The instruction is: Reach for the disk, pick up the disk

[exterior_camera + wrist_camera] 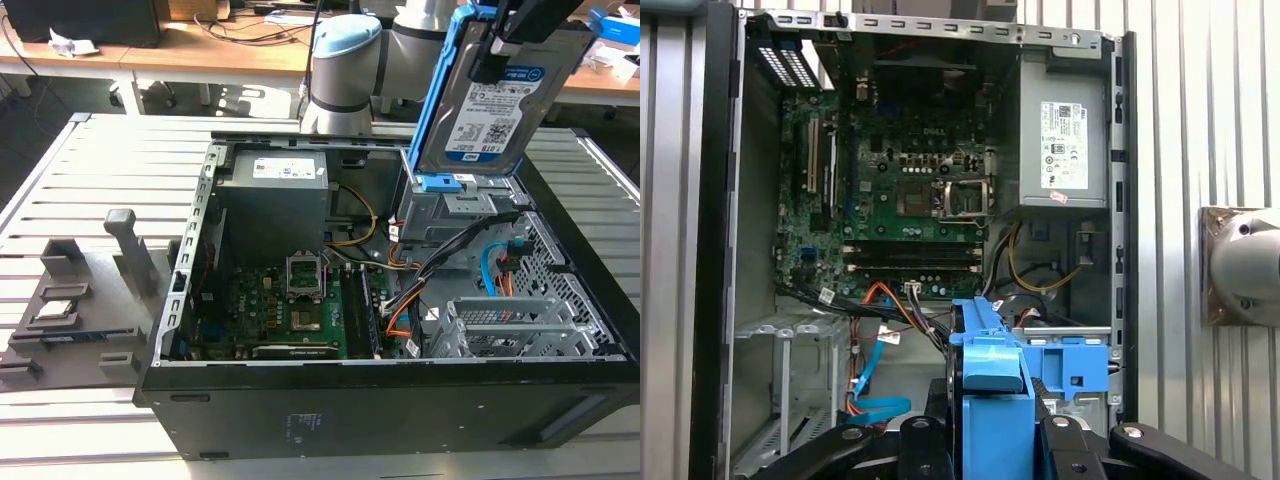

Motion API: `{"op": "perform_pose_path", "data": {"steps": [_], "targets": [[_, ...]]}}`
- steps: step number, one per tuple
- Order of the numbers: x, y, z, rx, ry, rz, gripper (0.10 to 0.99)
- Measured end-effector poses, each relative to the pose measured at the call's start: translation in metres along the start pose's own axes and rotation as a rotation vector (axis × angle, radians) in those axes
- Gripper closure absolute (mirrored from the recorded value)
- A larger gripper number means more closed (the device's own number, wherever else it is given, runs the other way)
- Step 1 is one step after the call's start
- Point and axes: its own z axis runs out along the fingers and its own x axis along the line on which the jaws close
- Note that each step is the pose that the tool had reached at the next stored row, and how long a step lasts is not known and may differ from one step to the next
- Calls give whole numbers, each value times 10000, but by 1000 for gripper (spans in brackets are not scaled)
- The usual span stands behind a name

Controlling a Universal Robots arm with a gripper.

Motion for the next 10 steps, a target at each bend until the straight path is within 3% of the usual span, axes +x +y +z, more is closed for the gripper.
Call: {"op": "perform_pose_path", "data": {"steps": [10], "targets": [[92,1,-7,0,1,0,718]]}}
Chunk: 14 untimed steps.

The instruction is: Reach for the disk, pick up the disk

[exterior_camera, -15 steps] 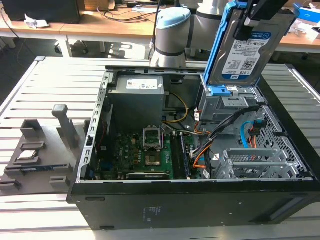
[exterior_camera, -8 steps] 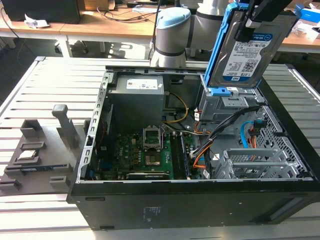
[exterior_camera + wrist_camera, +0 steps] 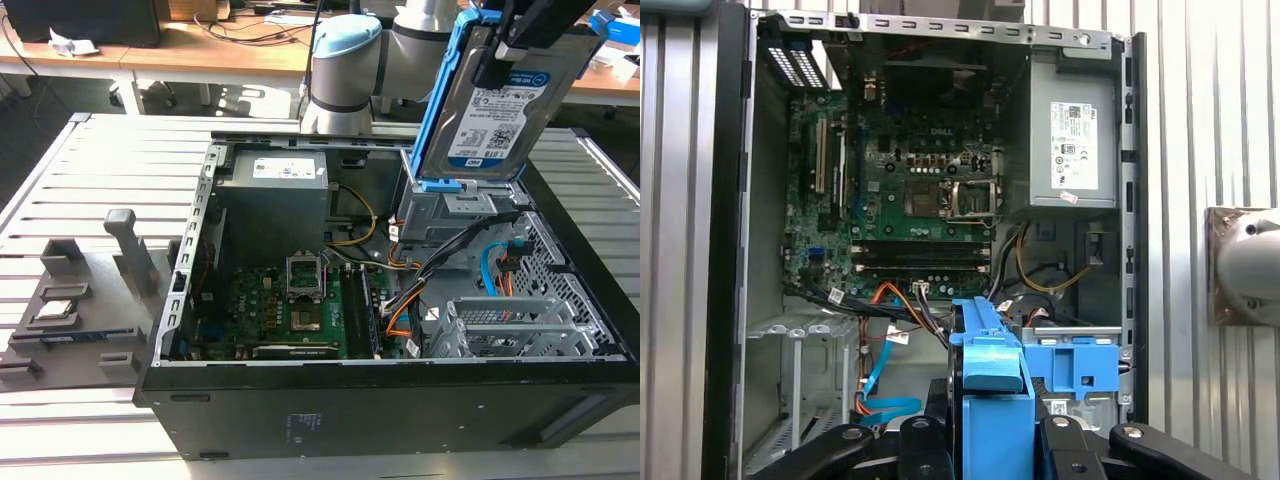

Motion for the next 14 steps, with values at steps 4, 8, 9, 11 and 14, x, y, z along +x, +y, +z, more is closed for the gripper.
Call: {"op": "perform_pose_path", "data": {"steps": [4,8,9,11,14], "targets": [[32,0,-2,1,0,0,718],[61,0,-5,0,0,0,718],[69,1,-5,0,0,0,718],[86,1,-7,0,1,0,718],[111,1,-8,0,0,0,718]]}}
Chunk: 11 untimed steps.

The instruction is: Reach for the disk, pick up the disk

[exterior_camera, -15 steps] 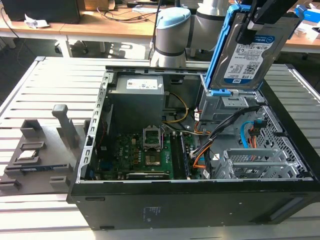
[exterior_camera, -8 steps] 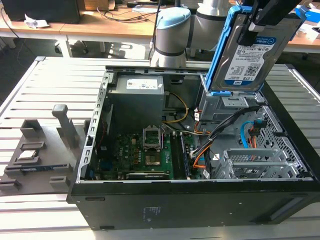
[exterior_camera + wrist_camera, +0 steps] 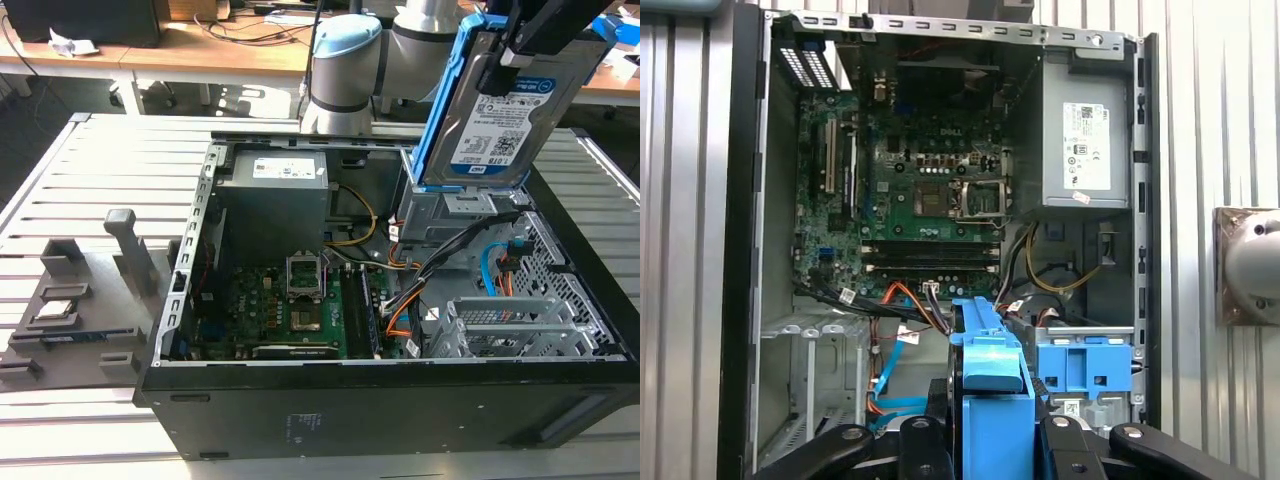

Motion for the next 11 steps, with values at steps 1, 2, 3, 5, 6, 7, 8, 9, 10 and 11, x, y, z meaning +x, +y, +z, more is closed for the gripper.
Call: {"op": "perform_pose_path", "data": {"steps": [1,2,3,5,6,7,8,9,10,11], "targets": [[8,0,-1,0,0,0,718],[16,0,-1,-1,0,0,718],[22,0,-2,0,0,0,718],[40,0,-3,0,0,0,718],[57,0,-4,0,0,0,718],[64,0,-5,0,0,0,718],[70,1,-5,0,0,1,718],[82,0,-6,0,0,0,718],[95,1,-7,0,0,0,718],[109,1,-8,0,0,0,718]]}}
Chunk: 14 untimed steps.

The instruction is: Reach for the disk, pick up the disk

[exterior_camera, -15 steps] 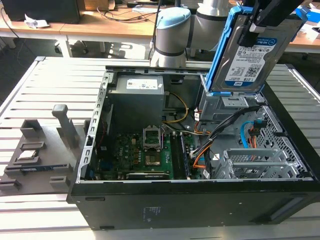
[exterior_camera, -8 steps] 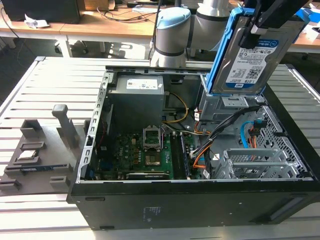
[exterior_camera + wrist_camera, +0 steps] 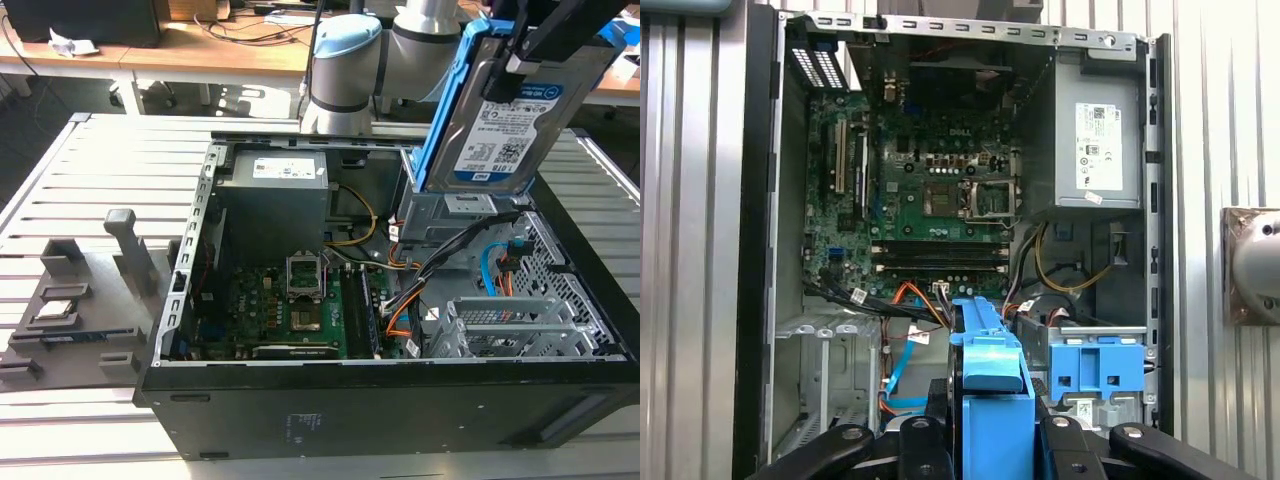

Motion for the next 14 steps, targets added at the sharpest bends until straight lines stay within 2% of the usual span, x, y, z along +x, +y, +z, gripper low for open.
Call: {"op": "perform_pose_path", "data": {"steps": [14], "targets": [[119,1,-9,0,0,0,718]]}}
